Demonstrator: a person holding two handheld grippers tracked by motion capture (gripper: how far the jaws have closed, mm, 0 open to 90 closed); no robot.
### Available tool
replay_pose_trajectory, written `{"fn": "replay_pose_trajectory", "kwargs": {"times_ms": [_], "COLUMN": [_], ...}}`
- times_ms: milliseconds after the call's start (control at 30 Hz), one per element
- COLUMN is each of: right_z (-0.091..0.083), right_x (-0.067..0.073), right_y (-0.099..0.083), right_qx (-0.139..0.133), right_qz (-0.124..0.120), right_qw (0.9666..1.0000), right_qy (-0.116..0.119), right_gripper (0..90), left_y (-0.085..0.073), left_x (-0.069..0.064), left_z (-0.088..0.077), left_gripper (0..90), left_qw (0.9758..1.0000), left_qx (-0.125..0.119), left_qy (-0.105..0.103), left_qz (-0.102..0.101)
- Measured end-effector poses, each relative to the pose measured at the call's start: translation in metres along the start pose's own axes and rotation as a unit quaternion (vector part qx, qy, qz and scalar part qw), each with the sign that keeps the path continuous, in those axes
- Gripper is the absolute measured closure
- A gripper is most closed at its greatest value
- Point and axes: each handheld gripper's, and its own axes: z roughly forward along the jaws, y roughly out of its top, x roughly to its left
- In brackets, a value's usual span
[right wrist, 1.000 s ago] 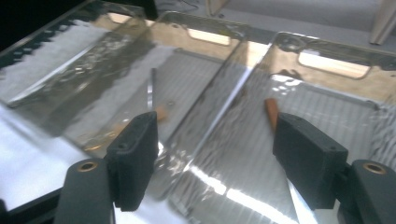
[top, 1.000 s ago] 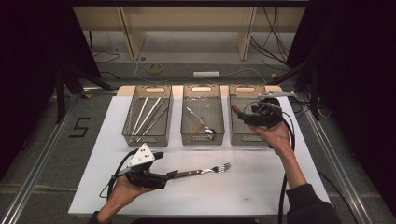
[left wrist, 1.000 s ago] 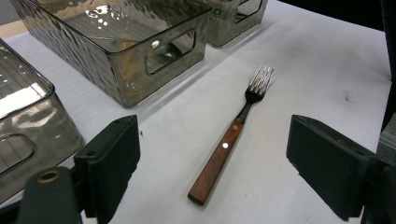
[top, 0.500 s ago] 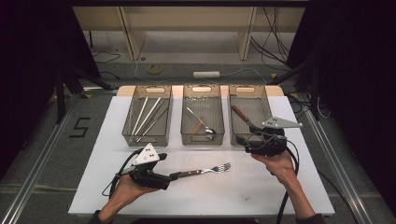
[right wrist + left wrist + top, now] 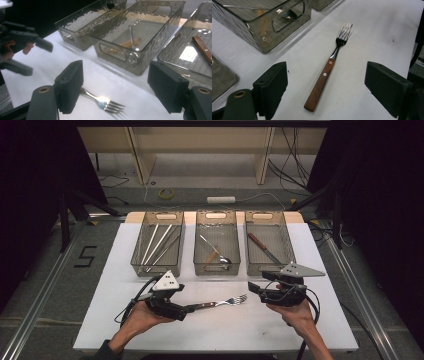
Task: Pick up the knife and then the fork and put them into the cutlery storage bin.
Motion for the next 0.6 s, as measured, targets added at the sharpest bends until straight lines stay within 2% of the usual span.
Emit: {"fn": "replay_pose_trajectory", "kwargs": {"times_ms": [167,267,400,433,600], "right_z": [-0.003,-0.004,-0.005,-0.006,-0.008], "right_x": [0.006,0.008,0.011,0.012,0.015], "right_y": [-0.007,-0.014,-0.02,-0.021,-0.024], "right_qx": [0.003,0.011,0.021,0.021,0.02], "right_qz": [-0.001,-0.002,-0.004,-0.005,-0.004], "right_qw": [1.0,0.9999,0.9996,0.9996,0.9995], "right_qy": [0.009,0.013,0.017,0.017,0.022], "right_gripper": [29.9,29.9,29.9,29.9,29.9], "left_y": [0.007,0.01,0.012,0.012,0.012], "left_x": [0.001,0.003,0.003,0.003,0.004], "left_z": [0.006,0.012,0.02,0.022,0.031], "left_gripper": [20.7,22.7,25.1,25.3,27.9], "left_qw": [0.9997,0.9989,0.9961,0.996,0.9923], "left_qx": [0.02,0.042,0.082,0.084,0.115], "left_qy": [0.001,-0.001,-0.001,0.001,-0.002], "left_qz": [0.013,0.019,0.033,0.032,0.046]}}
